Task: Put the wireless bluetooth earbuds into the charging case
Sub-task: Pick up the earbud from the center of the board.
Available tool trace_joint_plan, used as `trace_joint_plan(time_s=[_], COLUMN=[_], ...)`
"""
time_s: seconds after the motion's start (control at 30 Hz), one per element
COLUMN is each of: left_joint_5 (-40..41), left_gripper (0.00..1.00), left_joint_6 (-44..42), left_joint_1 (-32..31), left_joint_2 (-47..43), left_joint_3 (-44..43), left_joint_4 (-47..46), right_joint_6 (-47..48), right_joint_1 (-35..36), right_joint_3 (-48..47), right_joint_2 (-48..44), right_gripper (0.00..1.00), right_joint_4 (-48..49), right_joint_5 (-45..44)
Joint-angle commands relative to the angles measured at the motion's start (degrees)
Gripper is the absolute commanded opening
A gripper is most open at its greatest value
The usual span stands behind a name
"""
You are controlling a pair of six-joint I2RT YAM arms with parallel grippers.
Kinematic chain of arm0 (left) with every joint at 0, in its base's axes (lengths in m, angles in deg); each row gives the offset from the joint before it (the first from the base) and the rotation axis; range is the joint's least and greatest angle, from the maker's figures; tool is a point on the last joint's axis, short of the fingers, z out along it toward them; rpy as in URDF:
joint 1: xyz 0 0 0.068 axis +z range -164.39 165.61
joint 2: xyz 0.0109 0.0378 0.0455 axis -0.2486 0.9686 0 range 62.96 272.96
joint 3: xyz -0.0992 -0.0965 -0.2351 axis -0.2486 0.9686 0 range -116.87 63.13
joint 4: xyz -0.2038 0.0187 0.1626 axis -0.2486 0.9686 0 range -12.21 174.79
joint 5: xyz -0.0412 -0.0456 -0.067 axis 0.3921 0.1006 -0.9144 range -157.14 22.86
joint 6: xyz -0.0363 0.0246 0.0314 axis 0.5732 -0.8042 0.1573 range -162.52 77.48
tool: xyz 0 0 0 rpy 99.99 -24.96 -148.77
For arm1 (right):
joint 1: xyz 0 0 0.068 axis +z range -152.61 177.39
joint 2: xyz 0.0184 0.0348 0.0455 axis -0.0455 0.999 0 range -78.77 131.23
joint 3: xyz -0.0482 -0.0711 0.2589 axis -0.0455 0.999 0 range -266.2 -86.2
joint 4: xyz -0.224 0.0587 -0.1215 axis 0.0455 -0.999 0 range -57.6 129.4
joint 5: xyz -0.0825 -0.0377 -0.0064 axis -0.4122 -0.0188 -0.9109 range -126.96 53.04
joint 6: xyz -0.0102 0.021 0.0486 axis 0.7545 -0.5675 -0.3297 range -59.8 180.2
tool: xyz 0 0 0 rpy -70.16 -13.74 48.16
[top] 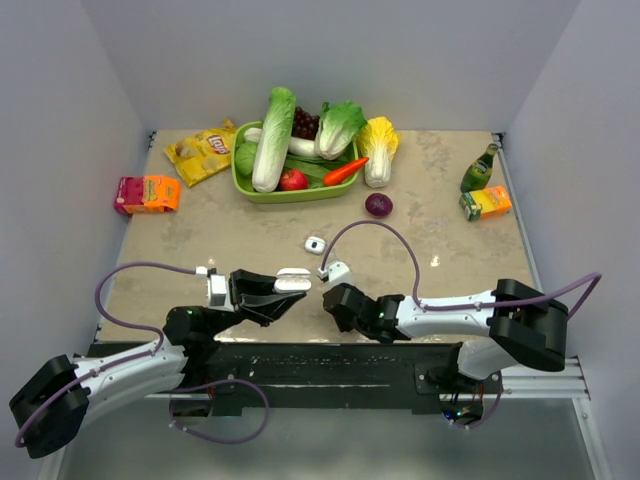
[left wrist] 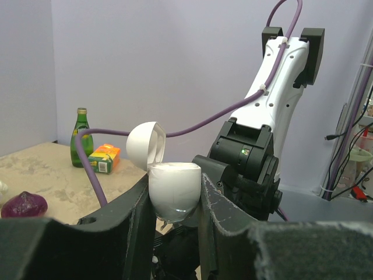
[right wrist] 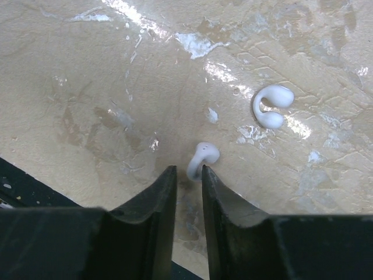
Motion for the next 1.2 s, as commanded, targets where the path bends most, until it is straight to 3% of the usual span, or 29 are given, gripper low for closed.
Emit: trace_joint_plan(time_s=[0.0, 0.2, 0.3, 0.57, 0.8, 0.93, 1.17], left_joint_5=[0.3, 0.3, 0.4, 1.2, 2.1, 2.2, 1.7], left_gripper=[0.00, 0.00, 0.00, 0.00, 0.00, 0.00, 0.00], left_joint_6=[0.7, 0.7, 0.7, 0.9, 2.9, 3.8, 4.4], left_joint_1=[-0.4, -0.4, -0.4, -0.4, -0.4, -0.4, -0.2], left_joint_2=[-0.1, -0.2, -0.3, 0.7, 5.6, 6.5, 0.1], left_joint_3=[10.1, 10.0, 9.9, 9.8, 10.1, 9.8, 7.8], left_joint_4=[-15.1, -15.1, -15.1, -15.1, -20.9, -22.7, -11.3], right_joint_6=[-1.8, -2.6, -3.4, 0.2, 11.6, 16.0, 22.0], right_joint_1=[0.1, 0.1, 0.1, 0.2, 0.2, 0.3, 1.5], right_joint_3=[-0.7, -0.8, -1.3, -3.2, -6.7, -14.0, -21.6], right_joint_2=[-1.0, -1.6, -3.4, -20.0, -32.5, -37.2, -40.4], right_gripper=[0.23, 0.12, 0.00, 0.00, 0.00, 0.00, 0.00], right_joint_4=[-0.9, -2.0, -3.7, -12.5, -15.9, -22.6, -28.5], right_joint_5=[-3.0, -4.4, -6.0, -5.2, 11.3, 17.8, 28.8])
